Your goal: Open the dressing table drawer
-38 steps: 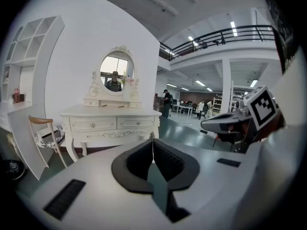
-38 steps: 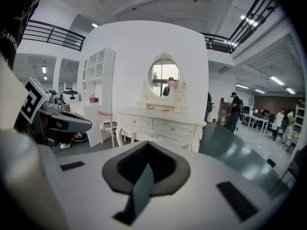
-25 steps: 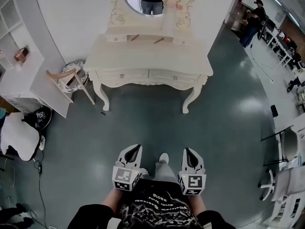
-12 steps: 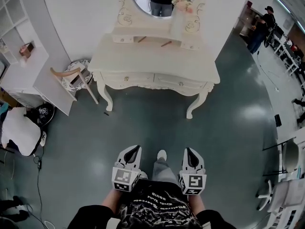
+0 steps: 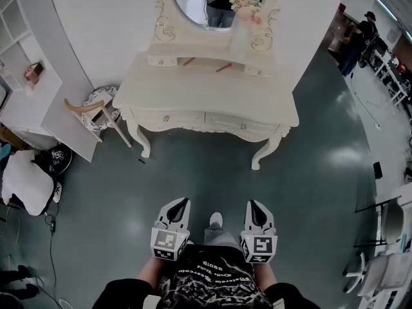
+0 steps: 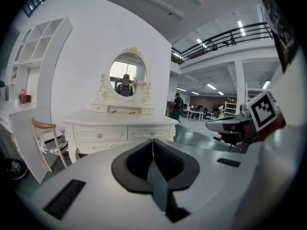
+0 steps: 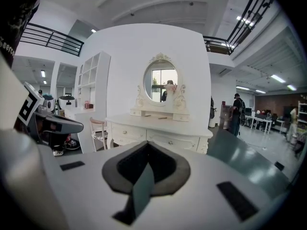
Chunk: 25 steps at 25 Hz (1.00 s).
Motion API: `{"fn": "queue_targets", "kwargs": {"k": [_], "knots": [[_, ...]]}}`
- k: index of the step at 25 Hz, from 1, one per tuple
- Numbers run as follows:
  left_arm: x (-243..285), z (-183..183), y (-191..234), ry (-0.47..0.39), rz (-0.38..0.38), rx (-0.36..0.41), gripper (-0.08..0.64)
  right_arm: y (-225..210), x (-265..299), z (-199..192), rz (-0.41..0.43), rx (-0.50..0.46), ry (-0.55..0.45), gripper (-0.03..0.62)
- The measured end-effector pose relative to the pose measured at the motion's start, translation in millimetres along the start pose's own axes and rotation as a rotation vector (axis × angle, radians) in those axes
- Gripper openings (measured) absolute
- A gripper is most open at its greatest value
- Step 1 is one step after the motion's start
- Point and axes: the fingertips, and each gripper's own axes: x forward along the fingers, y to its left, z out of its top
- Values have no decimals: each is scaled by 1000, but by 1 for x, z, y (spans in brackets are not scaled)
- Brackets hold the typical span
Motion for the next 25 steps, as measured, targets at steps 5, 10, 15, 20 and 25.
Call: {"fn": "queue_targets", "kwargs": {"k": [5, 10, 15, 20, 25], "knots": [[33, 15, 3, -6, 14, 0, 17, -20, 33, 11, 27, -9, -5, 11], [63, 25, 1, 0, 32, -9, 17, -41, 61, 21, 58, -17, -6, 11], [93, 34, -3, -5, 47, -13, 17, -65, 86, 29, 81, -29, -13, 11], [122, 41, -10, -11, 64, -16, 17, -88, 105, 28, 107, -31, -5, 11], [140, 44, -18, -9, 78, -25, 17, -106, 118, 27, 126, -36, 0, 11]]}}
